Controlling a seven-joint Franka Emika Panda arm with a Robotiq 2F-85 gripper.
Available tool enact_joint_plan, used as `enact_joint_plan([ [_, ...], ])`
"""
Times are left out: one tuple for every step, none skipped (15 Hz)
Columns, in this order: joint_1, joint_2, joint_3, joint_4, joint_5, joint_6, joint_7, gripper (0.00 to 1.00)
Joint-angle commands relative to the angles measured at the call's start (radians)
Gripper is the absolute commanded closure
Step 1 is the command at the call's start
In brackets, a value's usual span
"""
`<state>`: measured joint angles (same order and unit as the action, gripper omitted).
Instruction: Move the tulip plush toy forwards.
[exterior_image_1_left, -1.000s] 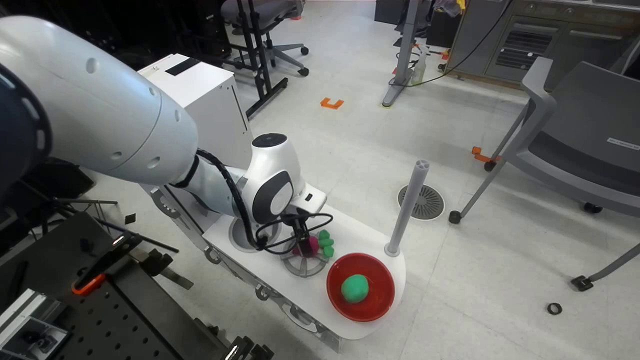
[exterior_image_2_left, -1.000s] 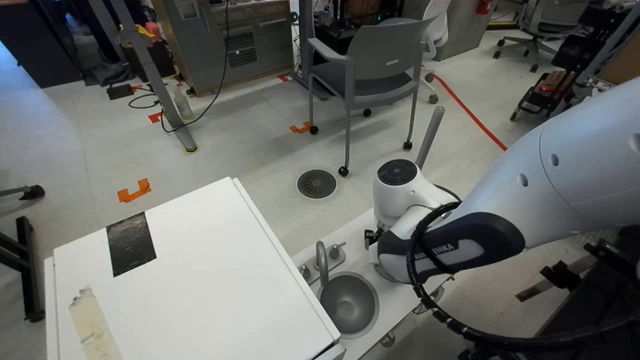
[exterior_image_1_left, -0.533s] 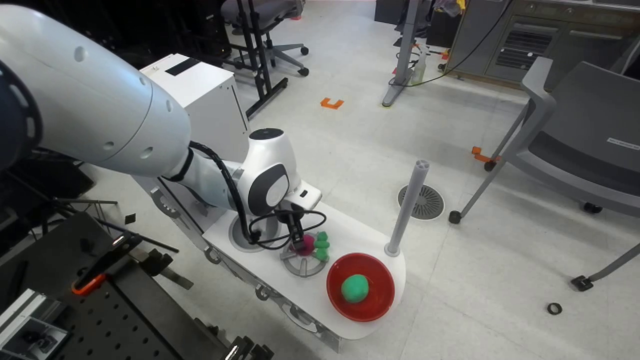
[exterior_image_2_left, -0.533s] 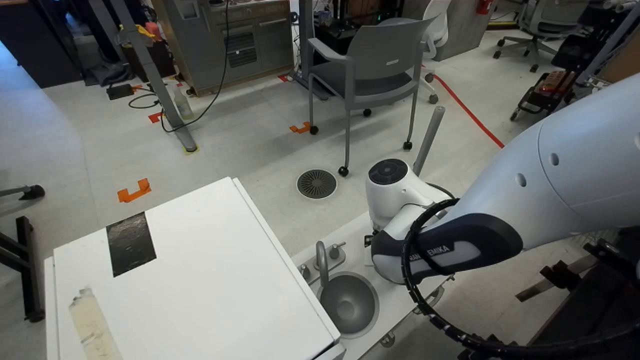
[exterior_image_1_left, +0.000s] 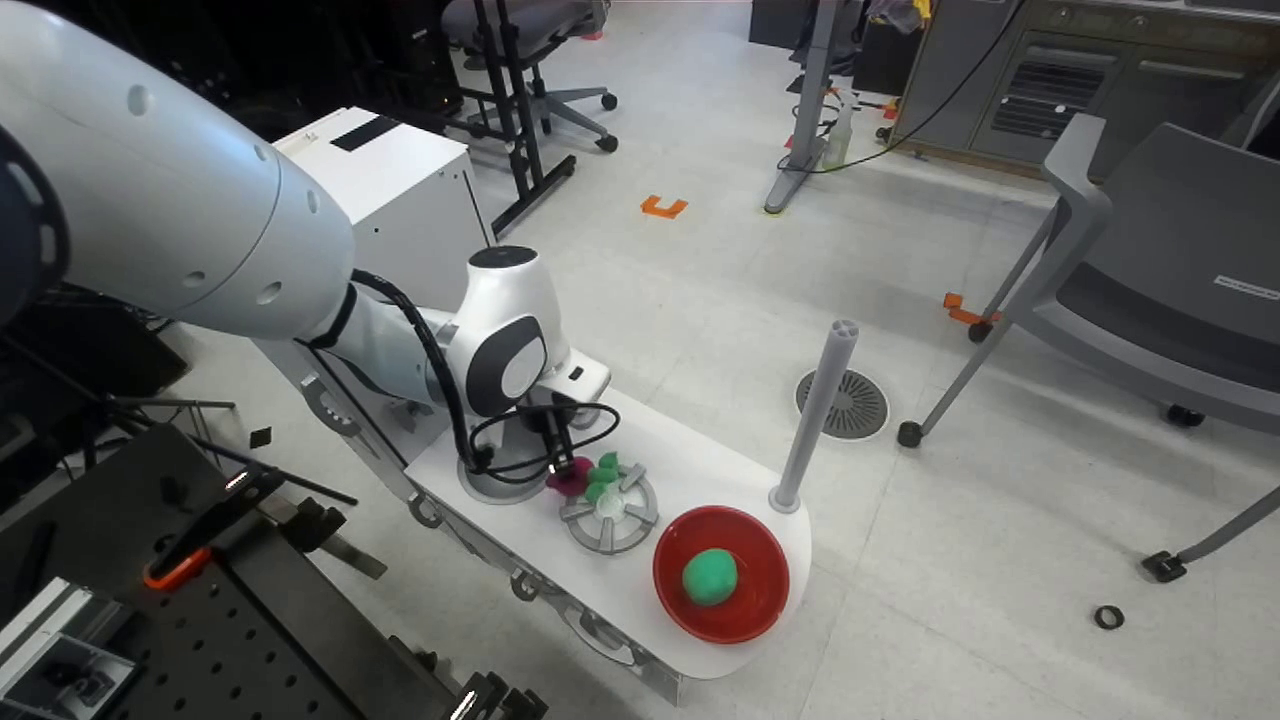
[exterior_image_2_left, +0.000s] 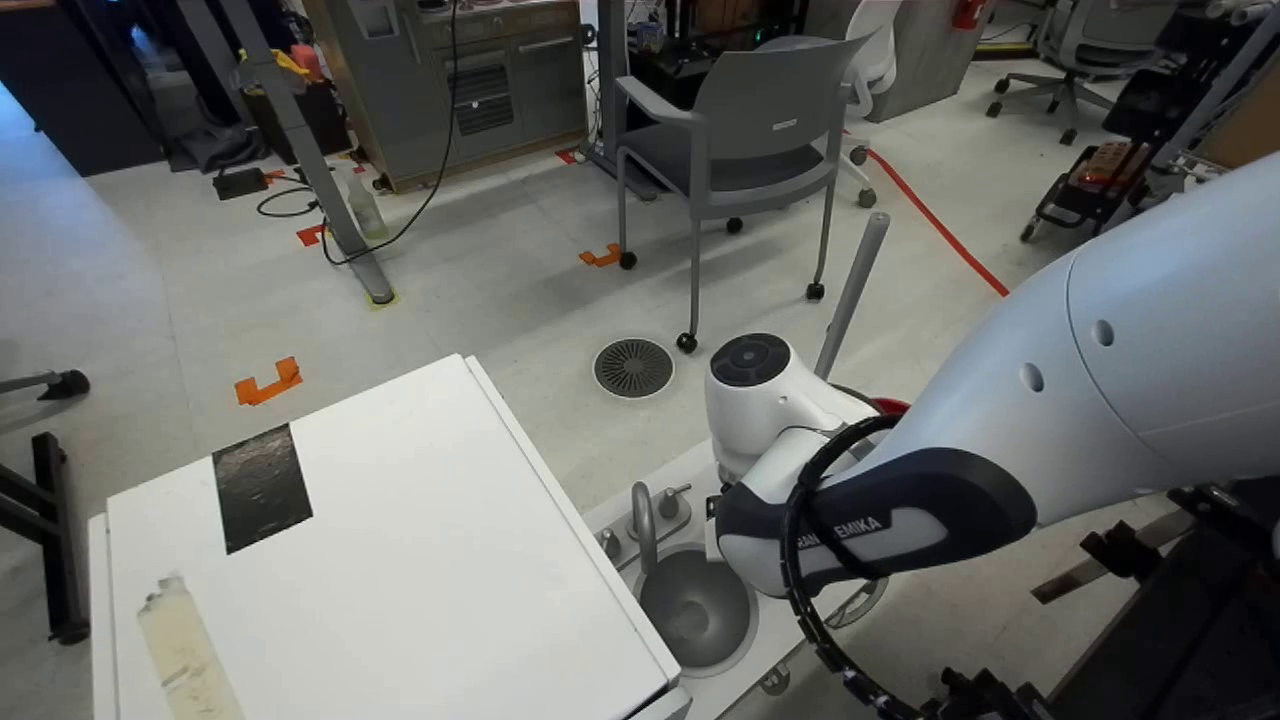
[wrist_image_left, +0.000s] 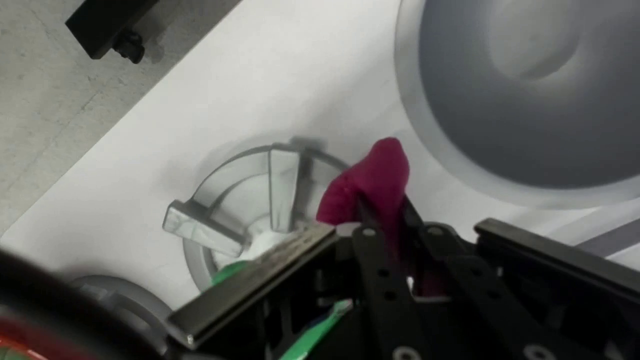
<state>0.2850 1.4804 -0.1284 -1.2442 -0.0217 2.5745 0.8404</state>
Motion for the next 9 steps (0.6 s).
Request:
enact_joint_plan([
  [0.021,-0.019,0.052,-0.053,-0.006,0.031,-0.042,0.97],
  [0.026,-0.013,0.064,-0.054,-0.006,0.030,-0.048,0.97],
  [0.034,0.002,0.071,-0.046,-0.008,0.026,-0.049,0.97],
  [0.042,0.011,0.074,-0.042,-0.009,0.021,-0.049,0.97],
  [0.065,0.039,0.054,-0.011,0.011,0.004,-0.050,0.97],
  [0.072,0.016,0.052,-0.048,0.008,0.011,-0.045,0.97],
  [0.080,0.005,0.044,-0.070,0.006,0.013,-0.040,0.97],
  [0.085,0.005,0.040,-0.073,0.005,0.009,-0.039,0.97],
  [0.090,0.005,0.032,-0.076,0.002,0.002,-0.037,0.97],
])
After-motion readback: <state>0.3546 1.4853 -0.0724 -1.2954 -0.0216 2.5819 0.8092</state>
